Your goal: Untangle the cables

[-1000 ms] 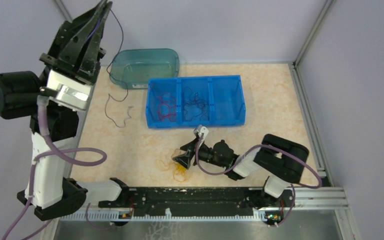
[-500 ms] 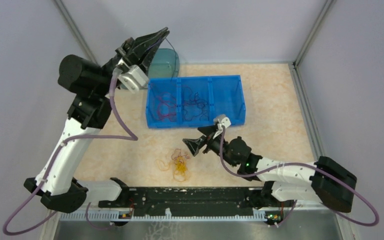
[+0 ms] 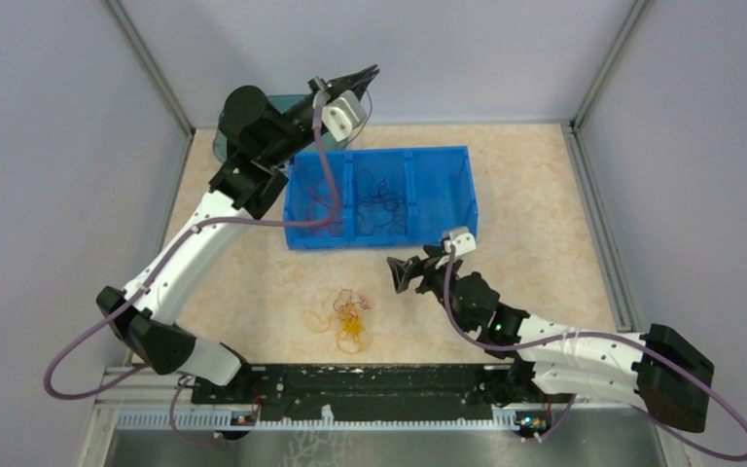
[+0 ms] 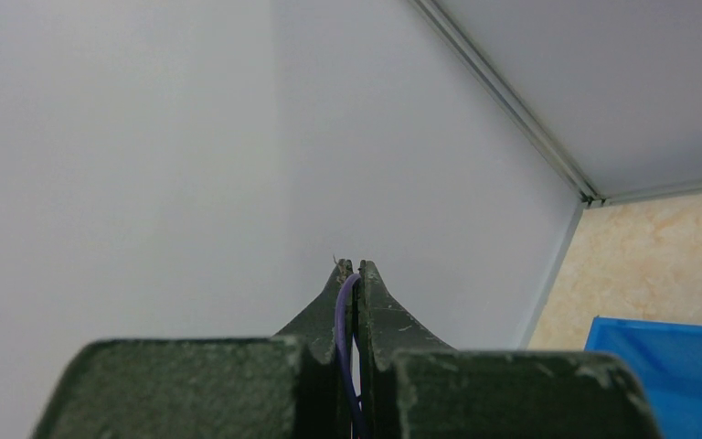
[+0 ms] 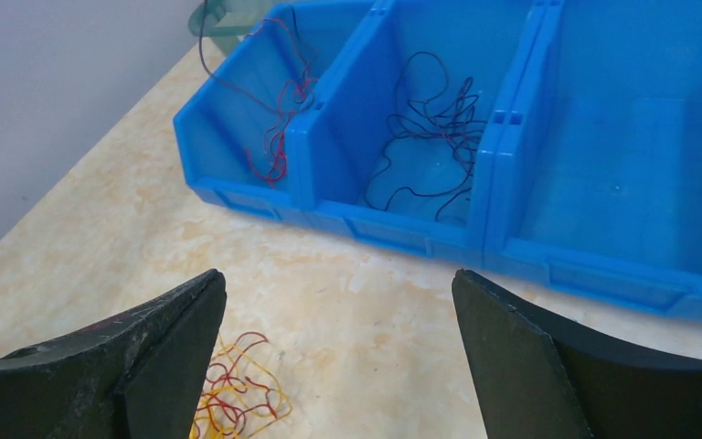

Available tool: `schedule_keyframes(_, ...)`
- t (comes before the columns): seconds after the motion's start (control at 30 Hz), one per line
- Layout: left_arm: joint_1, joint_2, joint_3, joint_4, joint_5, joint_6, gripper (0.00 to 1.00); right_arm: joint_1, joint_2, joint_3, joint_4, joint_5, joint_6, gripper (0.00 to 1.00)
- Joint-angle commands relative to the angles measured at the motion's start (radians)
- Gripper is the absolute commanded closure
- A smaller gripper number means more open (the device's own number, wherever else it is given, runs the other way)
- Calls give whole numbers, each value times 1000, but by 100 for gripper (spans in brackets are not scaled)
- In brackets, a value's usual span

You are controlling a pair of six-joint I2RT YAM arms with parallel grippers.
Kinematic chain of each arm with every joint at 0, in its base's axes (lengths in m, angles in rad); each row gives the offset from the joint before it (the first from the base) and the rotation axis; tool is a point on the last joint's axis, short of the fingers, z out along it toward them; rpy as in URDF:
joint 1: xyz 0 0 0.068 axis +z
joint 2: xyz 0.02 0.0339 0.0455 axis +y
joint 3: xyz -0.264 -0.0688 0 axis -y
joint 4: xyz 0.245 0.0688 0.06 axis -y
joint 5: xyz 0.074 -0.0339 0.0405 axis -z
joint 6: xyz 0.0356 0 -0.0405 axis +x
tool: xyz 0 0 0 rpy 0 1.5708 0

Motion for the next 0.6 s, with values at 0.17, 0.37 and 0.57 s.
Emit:
schedule_keyframes(0.17,-5,105,31,104,-44,3,100,-3,-78,-8,-21,63,-21,5)
schedule_keyframes(0.37,-5,146,53,122,-41,24,100,-5,-91,-7,-38,61,-25,5)
schedule_keyframes(0.57,-4,169,29,142,-39,81,100,-5,-101,-9,-47,61,-20,6)
